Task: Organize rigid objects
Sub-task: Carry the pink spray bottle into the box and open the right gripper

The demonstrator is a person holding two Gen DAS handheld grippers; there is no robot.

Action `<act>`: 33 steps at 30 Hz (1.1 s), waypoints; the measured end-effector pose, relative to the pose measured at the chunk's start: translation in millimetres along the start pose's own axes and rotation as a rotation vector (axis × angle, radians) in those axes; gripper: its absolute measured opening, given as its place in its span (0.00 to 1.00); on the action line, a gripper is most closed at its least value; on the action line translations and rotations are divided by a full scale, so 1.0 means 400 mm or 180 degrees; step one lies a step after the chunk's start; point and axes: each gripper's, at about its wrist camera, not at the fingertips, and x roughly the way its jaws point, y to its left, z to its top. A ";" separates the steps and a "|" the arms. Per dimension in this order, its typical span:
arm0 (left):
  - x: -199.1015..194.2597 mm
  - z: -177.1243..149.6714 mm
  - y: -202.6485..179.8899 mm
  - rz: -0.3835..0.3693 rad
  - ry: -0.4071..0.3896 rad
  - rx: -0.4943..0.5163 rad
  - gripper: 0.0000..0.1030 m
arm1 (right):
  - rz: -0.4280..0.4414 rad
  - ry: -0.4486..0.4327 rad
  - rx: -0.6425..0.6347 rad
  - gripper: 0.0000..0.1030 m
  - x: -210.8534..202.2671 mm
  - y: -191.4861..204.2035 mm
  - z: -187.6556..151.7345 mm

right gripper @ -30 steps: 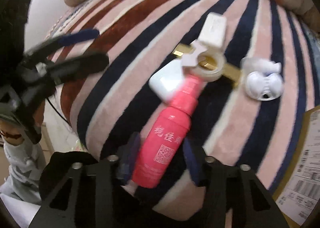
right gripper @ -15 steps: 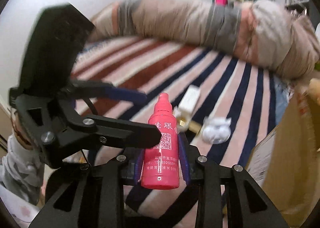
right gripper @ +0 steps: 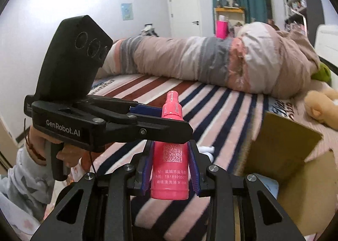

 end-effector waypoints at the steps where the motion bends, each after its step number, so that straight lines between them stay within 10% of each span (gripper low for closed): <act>1: 0.022 0.015 -0.016 -0.0010 0.0033 0.0050 0.46 | -0.0019 -0.0004 0.0060 0.26 -0.011 -0.019 -0.001; 11: 0.165 0.141 -0.128 -0.0189 0.0298 0.0365 0.46 | -0.0107 -0.0038 0.0655 0.26 -0.128 -0.196 -0.002; 22: 0.101 0.156 -0.148 0.0117 0.0308 0.0519 0.45 | 0.0460 -0.0196 0.0847 0.26 -0.133 -0.203 0.016; 33: 0.264 0.157 -0.153 0.0075 0.0795 0.0556 0.45 | 0.0155 0.0089 0.1096 0.26 -0.114 -0.267 -0.026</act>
